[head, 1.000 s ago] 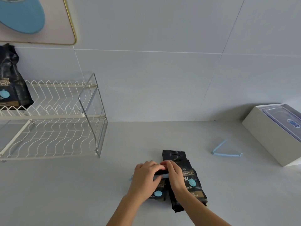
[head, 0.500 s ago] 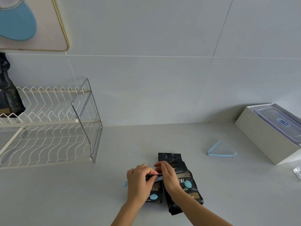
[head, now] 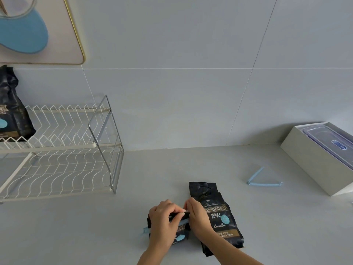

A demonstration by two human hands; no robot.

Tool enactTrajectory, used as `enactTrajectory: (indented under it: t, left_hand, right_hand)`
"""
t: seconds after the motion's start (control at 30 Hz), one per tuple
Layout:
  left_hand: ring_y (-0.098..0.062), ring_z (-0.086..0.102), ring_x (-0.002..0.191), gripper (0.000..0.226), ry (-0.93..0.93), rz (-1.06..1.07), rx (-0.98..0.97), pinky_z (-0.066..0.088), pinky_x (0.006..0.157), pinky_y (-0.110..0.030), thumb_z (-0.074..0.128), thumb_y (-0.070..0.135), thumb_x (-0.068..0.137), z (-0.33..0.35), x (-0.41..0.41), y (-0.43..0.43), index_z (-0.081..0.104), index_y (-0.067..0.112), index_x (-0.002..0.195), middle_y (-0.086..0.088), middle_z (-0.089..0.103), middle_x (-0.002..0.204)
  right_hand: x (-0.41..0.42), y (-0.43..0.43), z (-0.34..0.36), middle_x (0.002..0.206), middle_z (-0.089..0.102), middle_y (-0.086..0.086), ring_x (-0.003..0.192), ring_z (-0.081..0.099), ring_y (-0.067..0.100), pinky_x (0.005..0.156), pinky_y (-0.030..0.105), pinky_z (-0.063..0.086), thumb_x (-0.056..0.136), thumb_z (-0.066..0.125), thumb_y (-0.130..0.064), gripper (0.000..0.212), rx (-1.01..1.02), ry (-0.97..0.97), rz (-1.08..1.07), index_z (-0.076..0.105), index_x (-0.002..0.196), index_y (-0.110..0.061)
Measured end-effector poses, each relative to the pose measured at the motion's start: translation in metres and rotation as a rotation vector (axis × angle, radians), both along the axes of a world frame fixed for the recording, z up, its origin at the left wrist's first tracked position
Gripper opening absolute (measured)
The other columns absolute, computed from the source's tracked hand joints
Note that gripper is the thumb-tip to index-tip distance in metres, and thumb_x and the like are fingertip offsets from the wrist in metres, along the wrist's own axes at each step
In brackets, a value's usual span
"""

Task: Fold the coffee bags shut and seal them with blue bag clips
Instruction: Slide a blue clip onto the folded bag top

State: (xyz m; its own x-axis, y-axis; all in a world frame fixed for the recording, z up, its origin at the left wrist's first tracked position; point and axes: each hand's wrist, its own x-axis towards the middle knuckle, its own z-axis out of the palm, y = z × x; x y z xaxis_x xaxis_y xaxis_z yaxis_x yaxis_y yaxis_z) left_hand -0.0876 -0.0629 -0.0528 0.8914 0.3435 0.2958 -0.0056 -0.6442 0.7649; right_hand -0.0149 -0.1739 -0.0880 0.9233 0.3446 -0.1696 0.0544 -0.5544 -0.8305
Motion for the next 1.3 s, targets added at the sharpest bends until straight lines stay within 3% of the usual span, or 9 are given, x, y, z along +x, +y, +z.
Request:
enactTrajectory:
  t: [0.17,0.33,0.5,0.67,0.8,0.93,1.1,1.2,1.3]
  left_hand:
    - [-0.002,0.062,0.066,0.011,0.004,-0.011,0.012,0.054,0.064,-0.033,0.078,0.017,0.07,0.005,0.001,0.02,0.071,0.025,0.072,0.013,0.067,0.067]
    - [-0.007,0.057,0.086,0.021,0.261,-0.065,0.345,0.037,0.079,-0.025,0.062,0.044,0.078,0.001,0.005,0.023,0.063,0.033,0.095,0.013,0.066,0.087]
    - [-0.007,0.052,0.077,0.012,0.205,-0.08,0.297,0.025,0.073,-0.023,0.063,0.04,0.077,-0.009,0.0,0.014,0.065,0.028,0.08,0.011,0.061,0.073]
    - [-0.006,0.05,0.072,0.009,0.197,-0.116,0.233,0.027,0.072,-0.023,0.066,0.036,0.075,-0.012,-0.003,0.011,0.066,0.027,0.074,0.012,0.056,0.066]
    - [-0.001,0.059,0.071,0.005,0.131,-0.113,0.12,0.042,0.074,-0.023,0.072,0.031,0.074,0.008,0.006,0.025,0.072,0.029,0.078,0.013,0.071,0.073]
    - [-0.008,0.062,0.076,0.006,0.025,0.211,0.01,0.048,0.073,-0.025,0.068,0.016,0.08,0.02,0.009,0.063,0.069,0.021,0.083,0.012,0.069,0.082]
    - [-0.023,0.064,0.078,0.026,0.265,0.544,-0.376,0.049,0.075,-0.039,0.049,0.027,0.091,-0.008,-0.027,0.084,0.057,0.015,0.07,0.002,0.067,0.073]
    - [-0.023,0.063,0.084,0.034,0.393,0.509,-0.477,0.046,0.077,-0.038,0.039,0.035,0.096,-0.025,-0.047,0.061,0.057,0.017,0.072,-0.001,0.066,0.079]
    - [-0.027,0.06,0.099,0.033,0.444,0.368,-0.698,0.045,0.081,-0.035,0.035,0.036,0.098,-0.02,-0.044,0.03,0.054,0.009,0.1,-0.012,0.062,0.1]
  right_hand:
    - [0.001,0.011,0.005,0.066,0.052,-0.009,0.069,0.05,0.009,0.073,0.033,0.037,0.097,0.036,-0.02,0.036,-0.038,-0.003,0.014,0.046,0.064,-0.031]
    - [0.003,0.012,0.005,0.071,0.056,-0.006,0.07,0.051,0.009,0.067,0.025,0.039,0.098,0.035,-0.01,0.033,0.14,0.083,0.025,0.056,0.074,-0.019]
    - [-0.006,0.003,-0.009,0.069,0.056,-0.006,0.064,0.05,0.003,0.06,0.016,0.039,0.098,0.035,-0.009,0.034,0.177,0.053,0.019,0.055,0.072,-0.021]
    - [-0.012,-0.001,-0.011,0.066,0.054,-0.007,0.06,0.047,0.001,0.06,0.021,0.038,0.097,0.034,-0.008,0.033,0.145,0.026,-0.02,0.051,0.071,-0.02]
    - [-0.004,0.004,0.0,0.068,0.05,-0.001,0.063,0.045,0.011,0.059,0.027,0.035,0.098,0.034,-0.012,0.031,0.106,0.121,0.013,0.053,0.073,-0.015]
    - [0.005,0.004,0.008,0.083,0.056,0.004,0.077,0.052,0.015,0.064,0.028,0.042,0.101,0.033,-0.026,0.031,0.08,0.249,0.021,0.057,0.088,-0.011]
    - [0.014,-0.013,0.012,0.077,0.058,0.008,0.067,0.055,0.018,0.065,0.032,0.051,0.086,0.034,0.007,0.028,0.056,0.221,-0.032,0.053,0.08,-0.013]
    - [0.011,-0.017,0.016,0.081,0.055,0.006,0.071,0.058,0.019,0.064,0.028,0.057,0.084,0.035,0.011,0.03,-0.03,0.321,0.181,0.05,0.082,-0.016]
    - [0.006,-0.019,0.018,0.099,0.057,0.005,0.09,0.064,0.023,0.067,0.028,0.058,0.085,0.045,0.009,0.029,-0.003,0.356,0.262,0.049,0.101,-0.015]
